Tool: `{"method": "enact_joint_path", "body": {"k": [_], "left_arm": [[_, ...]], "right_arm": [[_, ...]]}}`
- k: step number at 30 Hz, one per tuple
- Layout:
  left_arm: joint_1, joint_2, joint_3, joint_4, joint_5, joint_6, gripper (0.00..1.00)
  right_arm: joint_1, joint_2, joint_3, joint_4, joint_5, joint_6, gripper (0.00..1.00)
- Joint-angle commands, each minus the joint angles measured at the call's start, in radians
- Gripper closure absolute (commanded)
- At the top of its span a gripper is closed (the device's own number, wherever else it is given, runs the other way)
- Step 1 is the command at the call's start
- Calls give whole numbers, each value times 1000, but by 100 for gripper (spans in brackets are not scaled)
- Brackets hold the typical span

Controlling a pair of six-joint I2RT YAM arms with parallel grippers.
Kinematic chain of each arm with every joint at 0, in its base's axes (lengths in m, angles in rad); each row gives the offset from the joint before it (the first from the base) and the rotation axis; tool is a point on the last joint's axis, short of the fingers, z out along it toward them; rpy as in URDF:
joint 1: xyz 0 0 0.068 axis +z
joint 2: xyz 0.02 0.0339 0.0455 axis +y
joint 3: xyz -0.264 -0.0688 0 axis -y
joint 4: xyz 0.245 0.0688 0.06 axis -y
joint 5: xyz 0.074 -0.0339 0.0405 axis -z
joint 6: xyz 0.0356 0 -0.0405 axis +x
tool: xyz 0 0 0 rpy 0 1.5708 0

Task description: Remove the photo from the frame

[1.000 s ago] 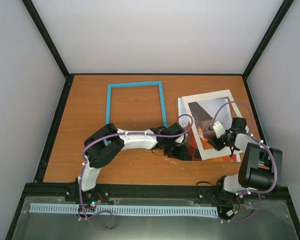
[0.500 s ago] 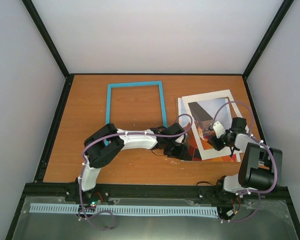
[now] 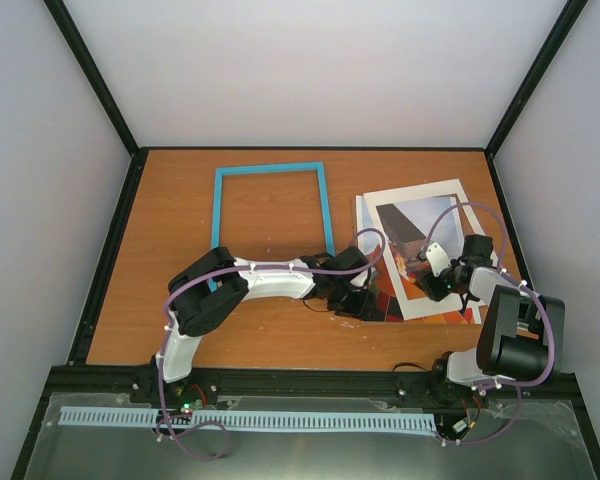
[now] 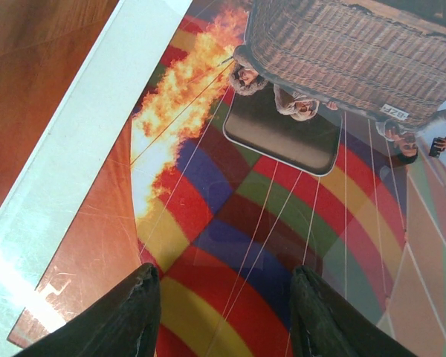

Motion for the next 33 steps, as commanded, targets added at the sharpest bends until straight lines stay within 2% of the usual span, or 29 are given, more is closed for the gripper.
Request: {"method": "enact_joint_path", "body": {"k": [1,16,20,24,28,30,33], "left_arm": [[-9,-8,16,22,29,9,50],[-9,73,97,5,37,41,50],[-9,29,102,-13,-22,56,50],[-5,-95,80,-22,-128,90,47],[26,-201,10,-12,-225,74,44],[46,-254,-48,14,-256,47,44],[63,-330,-148,59,-285,10,45]], "right_arm": [[3,17,-33,-60,51,5,52],[4,16,-32,-60,50,5,51],[3,3,17,-154,36,-4,49],[3,-136,86,-276,20,-52,40],[24,-300,120,-436,-149,-179,24],[87,-358,99,-476,-172,-225,19],[235,-414,45,-459,-89,-228,18]]}}
